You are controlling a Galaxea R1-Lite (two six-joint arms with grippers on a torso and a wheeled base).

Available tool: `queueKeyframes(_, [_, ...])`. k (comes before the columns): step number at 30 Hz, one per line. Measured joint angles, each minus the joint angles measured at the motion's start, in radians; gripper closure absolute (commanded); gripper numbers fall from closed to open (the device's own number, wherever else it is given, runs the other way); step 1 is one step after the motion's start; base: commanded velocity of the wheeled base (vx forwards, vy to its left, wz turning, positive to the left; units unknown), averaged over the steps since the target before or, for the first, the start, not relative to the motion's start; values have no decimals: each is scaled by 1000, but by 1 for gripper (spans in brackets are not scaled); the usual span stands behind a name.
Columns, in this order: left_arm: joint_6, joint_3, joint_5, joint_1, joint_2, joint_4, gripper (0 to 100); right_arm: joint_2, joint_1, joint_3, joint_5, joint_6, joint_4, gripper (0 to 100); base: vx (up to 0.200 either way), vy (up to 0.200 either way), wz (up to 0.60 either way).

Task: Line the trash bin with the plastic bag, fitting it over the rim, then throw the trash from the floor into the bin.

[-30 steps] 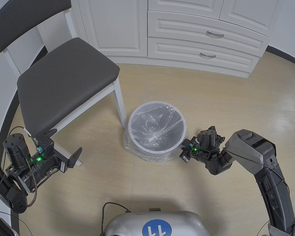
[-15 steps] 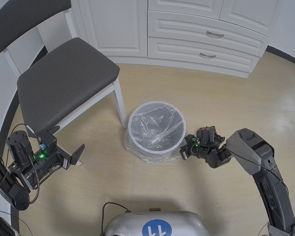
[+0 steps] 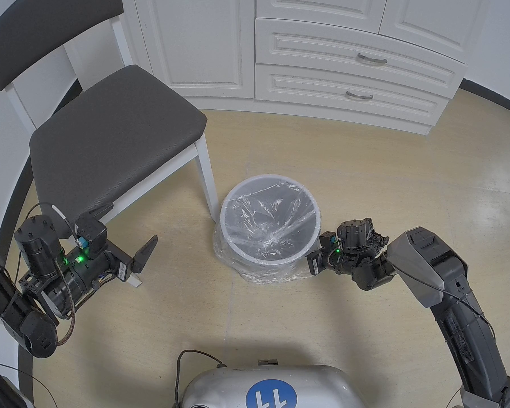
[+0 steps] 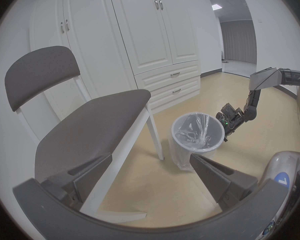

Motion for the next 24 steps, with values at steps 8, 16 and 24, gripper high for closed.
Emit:
queueKeyframes(8, [3, -17, 7, -38, 6, 1, 0, 3, 1, 8, -1, -6, -14, 0, 0, 0, 0])
queueKeyframes(16, [3, -15, 6, -72, 19, 0, 0, -18, -28, 89, 11, -55, -91, 0, 0, 0, 0])
queueKeyframes(24, [0, 1, 5, -121, 19, -15, 0, -121, -57, 276, 19, -126, -131, 0, 0, 0, 0])
